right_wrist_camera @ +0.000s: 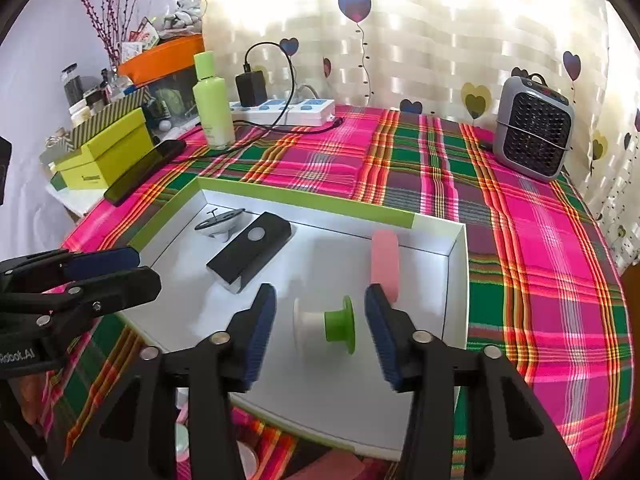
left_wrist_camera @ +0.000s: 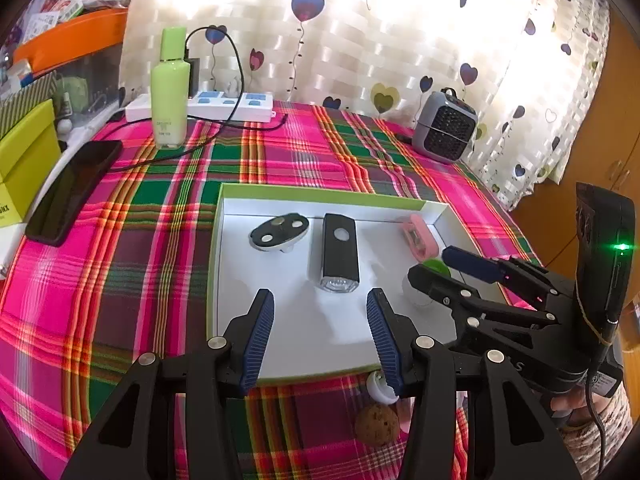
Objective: Organize objects
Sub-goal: 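Withdraw both open tools from the tray toward the walnuts beside it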
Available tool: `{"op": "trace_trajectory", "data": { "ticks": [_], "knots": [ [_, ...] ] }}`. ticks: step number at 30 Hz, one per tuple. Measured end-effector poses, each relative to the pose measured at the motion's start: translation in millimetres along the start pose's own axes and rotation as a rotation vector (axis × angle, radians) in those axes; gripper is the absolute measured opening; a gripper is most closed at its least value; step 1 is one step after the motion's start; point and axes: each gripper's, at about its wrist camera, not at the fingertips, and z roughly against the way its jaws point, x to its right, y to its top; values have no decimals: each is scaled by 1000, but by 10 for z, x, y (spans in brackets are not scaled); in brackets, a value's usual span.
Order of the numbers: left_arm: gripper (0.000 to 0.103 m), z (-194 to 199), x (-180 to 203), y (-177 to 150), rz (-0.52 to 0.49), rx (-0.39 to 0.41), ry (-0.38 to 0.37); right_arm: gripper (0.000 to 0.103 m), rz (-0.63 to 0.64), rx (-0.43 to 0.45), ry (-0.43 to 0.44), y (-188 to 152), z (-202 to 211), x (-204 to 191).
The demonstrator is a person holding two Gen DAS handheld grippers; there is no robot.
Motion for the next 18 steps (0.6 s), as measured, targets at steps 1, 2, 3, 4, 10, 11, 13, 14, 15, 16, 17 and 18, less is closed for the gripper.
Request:
{"op": "trace_trajectory", "data": {
  "ticks": [1, 2, 3, 4, 10, 11, 13, 14, 15, 16, 17, 18],
  "knots": [
    [47, 6, -3, -11, 1, -1, -1, 63, -3, -4, -3, -14, 8, 5],
    [47, 15, -6, -22, 2, 0, -3, 63, -4, -5, -7, -26, 21, 7],
    [47, 21, -4, -31, 3, 0, -4, 63, -4, -1, -5, -35, 42, 8],
    [47, 25, -4, -38, 3, 0, -5, 63, -6, 3, -5, -46, 72, 10],
    [47, 80, 25, -95, -10, 0, -18, 63, -27, 39, -5, -93, 270, 43],
    [47, 96, 25, -110, -11, 1, -21, 63, -32, 43, -3, -108, 308, 45],
    [47, 119, 27, -138, -13, 2, -29, 63, -41, 48, -1, -147, 369, 44],
    [47, 132, 36, -156, -15, 2, -33, 63, -43, 47, -1, -164, 389, 43],
    [47, 140, 43, -170, -16, 2, -37, 63, -40, 48, -2, -187, 419, 38],
    [47, 147, 48, -183, -18, 1, -40, 63, -33, 52, -6, -213, 449, 27],
    [47, 153, 55, -202, -19, 0, -43, 63, -29, 53, -10, -231, 467, 20],
    [47, 162, 64, -218, -22, 0, -45, 63, -24, 54, -15, -252, 486, 11]
  ]
}}
